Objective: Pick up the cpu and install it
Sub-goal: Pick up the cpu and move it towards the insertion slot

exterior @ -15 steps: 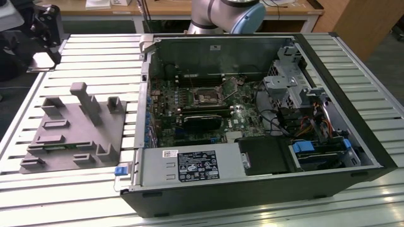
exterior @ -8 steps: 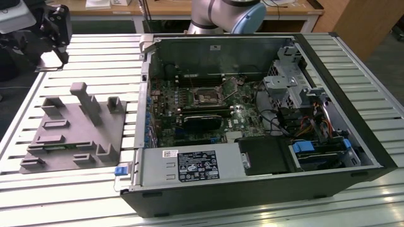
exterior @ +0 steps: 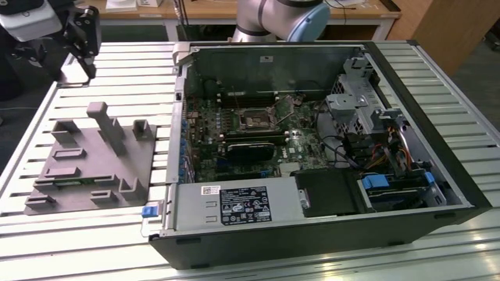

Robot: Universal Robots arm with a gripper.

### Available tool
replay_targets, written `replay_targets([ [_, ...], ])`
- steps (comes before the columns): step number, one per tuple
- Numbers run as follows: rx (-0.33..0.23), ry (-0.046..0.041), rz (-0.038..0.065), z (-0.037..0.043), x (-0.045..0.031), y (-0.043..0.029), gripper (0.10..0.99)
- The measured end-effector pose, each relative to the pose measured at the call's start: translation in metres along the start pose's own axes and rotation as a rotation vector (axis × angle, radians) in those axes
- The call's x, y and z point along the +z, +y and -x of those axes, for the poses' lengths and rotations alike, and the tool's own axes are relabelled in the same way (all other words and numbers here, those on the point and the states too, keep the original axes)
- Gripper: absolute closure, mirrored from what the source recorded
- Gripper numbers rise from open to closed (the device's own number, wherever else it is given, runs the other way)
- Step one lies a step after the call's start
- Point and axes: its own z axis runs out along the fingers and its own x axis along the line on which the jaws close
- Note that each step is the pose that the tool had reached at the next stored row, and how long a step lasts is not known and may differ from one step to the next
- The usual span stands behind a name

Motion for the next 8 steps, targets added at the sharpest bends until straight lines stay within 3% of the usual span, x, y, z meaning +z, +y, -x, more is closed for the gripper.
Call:
replay_targets([
  [8, 0.0, 0.0, 0.001, 0.0155, 0.0, -0.0004, 0.561],
])
